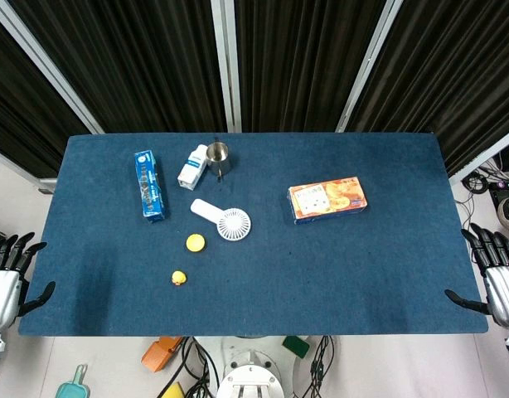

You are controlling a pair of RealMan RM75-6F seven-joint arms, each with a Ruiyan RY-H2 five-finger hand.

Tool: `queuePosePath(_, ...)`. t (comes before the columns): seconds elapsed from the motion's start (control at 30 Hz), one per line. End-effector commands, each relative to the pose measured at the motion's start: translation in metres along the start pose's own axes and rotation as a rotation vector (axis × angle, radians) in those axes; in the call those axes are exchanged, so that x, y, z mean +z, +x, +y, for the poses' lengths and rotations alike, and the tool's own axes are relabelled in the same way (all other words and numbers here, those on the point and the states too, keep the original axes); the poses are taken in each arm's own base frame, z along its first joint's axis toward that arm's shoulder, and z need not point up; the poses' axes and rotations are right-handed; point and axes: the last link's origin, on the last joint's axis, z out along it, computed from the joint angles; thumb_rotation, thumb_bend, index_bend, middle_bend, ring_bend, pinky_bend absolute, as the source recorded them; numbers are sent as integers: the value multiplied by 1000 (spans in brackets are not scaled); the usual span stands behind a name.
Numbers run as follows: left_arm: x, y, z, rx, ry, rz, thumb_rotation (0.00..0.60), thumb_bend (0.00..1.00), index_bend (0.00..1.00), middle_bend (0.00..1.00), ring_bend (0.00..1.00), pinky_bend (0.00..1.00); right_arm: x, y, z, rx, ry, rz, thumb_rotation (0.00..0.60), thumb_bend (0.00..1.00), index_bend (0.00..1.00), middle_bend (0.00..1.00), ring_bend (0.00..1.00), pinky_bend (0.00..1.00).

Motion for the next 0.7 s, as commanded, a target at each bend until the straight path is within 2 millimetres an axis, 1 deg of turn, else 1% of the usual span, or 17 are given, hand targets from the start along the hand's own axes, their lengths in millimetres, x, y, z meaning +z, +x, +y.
queuePosePath(0.03, 0, 0, 0, -1, -1, -2, 600, 294, 187, 80, 23, 0, 0, 0, -1, 0, 4, 0, 600, 141, 0, 12, 0, 31)
queuePosePath(0.23, 2, -3, 5, -2, -20, -14, 600, 294, 187, 81, 23, 0, -1, 1, 0, 1, 3, 8, 600, 141, 0, 12, 0, 31)
queuePosePath(0.37, 13, -11, 21, -18, -92, -35, 600, 294, 210, 93, 28, 0, -1, 2, 2, 7, 4, 20, 600, 141, 0, 12, 0, 33)
queuePosePath(0.47, 27, -21, 45, -47, -190, -65, 600, 295, 237, 107, 42, 0, -1, 2, 2, 9, 10, 26, 600, 141, 0, 12, 0, 33)
queuePosePath(0.53, 37, -32, 66, -75, -269, -105, 600, 297, 262, 119, 53, 0, -1, 2, 2, 7, 12, 25, 600, 141, 0, 11, 0, 34)
queuePosePath(0.57, 42, -39, 78, -81, -316, -132, 600, 300, 283, 130, 60, 0, -1, 2, 1, 6, 12, 23, 600, 141, 0, 11, 0, 34)
queuePosePath(0.7, 61, -65, 113, -84, -428, -223, 600, 304, 353, 143, 72, 0, -1, 1, 1, 4, 11, 21, 600, 141, 0, 12, 0, 35)
